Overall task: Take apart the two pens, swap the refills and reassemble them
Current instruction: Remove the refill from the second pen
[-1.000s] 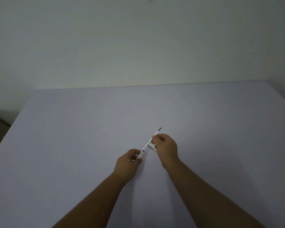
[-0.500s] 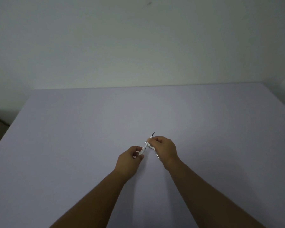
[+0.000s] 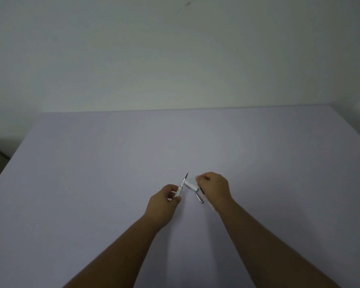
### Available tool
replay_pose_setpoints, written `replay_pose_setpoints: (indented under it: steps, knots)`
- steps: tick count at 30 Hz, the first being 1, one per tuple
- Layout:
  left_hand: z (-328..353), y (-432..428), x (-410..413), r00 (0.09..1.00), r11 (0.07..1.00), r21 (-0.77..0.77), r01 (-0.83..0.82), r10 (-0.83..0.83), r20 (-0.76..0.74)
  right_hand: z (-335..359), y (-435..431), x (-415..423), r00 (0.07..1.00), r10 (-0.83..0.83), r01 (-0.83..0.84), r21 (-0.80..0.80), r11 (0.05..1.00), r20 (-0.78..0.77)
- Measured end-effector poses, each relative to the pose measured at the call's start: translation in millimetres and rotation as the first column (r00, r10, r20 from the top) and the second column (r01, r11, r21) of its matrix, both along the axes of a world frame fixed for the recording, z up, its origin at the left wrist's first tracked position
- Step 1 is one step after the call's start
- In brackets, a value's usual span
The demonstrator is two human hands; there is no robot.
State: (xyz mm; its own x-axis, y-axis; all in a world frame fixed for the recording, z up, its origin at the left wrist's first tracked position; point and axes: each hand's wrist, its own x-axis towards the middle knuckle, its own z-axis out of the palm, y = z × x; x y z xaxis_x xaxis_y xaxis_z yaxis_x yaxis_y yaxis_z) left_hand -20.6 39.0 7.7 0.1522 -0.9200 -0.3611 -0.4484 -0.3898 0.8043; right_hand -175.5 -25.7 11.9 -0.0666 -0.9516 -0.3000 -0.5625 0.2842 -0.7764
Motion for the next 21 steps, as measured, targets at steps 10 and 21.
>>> replay_pose_setpoints:
  steps: [10,21]
  knots:
    - [1,2,7,0.999,0.999,0.006,0.031,-0.031,-0.036,-32,20,7,0.631,0.333,-0.422,0.05,0.905,-0.701]
    - [2,2,6,0.996,0.996,0.003,0.084,-0.084,-0.003,13,-2,17,0.895,-0.199,0.186,0.071,0.98,0.399]
